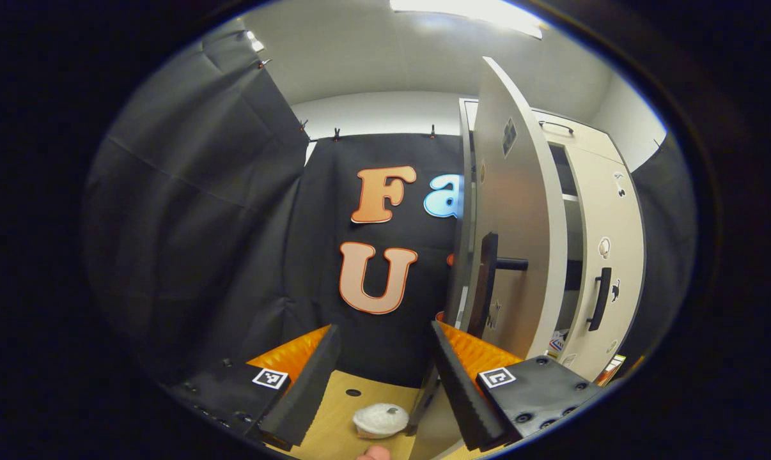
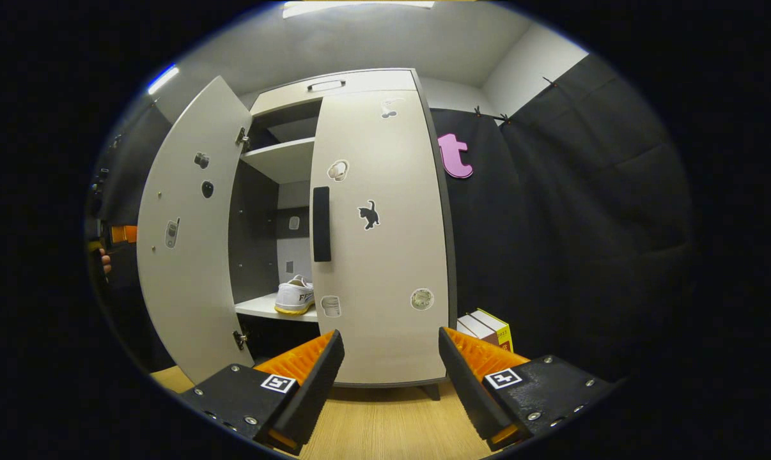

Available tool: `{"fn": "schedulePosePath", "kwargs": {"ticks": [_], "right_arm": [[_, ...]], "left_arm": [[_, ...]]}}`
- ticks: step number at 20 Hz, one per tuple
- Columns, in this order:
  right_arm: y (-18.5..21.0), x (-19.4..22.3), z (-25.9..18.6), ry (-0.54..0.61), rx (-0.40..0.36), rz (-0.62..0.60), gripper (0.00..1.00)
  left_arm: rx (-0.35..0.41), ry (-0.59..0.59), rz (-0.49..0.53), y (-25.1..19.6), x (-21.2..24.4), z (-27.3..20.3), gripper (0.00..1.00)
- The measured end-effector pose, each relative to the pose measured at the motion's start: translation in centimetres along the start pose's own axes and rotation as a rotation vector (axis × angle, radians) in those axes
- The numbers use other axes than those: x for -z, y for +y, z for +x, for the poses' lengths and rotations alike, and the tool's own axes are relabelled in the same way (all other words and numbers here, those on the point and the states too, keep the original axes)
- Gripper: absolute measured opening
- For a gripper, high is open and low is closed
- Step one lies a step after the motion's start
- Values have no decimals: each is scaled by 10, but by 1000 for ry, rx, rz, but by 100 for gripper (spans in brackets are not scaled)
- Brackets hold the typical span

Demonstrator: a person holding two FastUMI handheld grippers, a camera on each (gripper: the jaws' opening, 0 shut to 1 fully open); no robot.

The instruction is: Grab one shoe with the right hand and put it into the shoe cabinet, grab the other shoe with the left hand and put it into the shoe cabinet; then close the right door with the right hand and the left door with the left hand.

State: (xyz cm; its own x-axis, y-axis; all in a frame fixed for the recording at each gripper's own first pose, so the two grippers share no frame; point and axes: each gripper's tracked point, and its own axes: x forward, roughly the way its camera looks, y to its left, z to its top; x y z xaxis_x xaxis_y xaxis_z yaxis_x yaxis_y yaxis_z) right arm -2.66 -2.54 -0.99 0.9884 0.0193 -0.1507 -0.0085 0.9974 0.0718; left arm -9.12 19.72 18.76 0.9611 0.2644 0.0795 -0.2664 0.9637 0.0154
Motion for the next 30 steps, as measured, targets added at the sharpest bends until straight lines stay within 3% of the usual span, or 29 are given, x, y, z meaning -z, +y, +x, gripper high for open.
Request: {"fn": "schedulePosePath", "kwargs": {"ticks": [1, 6, 7, 8, 16, 17, 22, 26, 30], "right_arm": [[0, 0, 0, 0, -1, -1, 92], [-9, -3, -7, -7, 14, 3, 92], [-11, -3, -9, -8, 19, 6, 92], [-14, -4, -11, -10, 25, 8, 92], [-37, -11, -22, -36, 90, 20, 92], [-39, -11, -23, -37, 95, 21, 92], [-56, -19, -31, -58, 136, 30, 92], [-70, -23, -39, -71, 171, 29, 92], [-81, -27, -45, -83, 199, 39, 92]], "left_arm": [[21, 2, -1, -9, 0, -2, 96], [112, 10, 11, -48, 3, -6, 90], [128, 5, 11, -56, 1, -7, 95], [145, 1, 9, -64, -1, -6, 90], [311, 19, 2, -138, 7, 5, 90], [332, 18, 10, -149, 8, 5, 95], [421, 32, -11, -202, 18, 10, 94], [437, 65, -28, -221, 31, 19, 94], [402, 85, -58, -224, 41, 34, 95]]}}
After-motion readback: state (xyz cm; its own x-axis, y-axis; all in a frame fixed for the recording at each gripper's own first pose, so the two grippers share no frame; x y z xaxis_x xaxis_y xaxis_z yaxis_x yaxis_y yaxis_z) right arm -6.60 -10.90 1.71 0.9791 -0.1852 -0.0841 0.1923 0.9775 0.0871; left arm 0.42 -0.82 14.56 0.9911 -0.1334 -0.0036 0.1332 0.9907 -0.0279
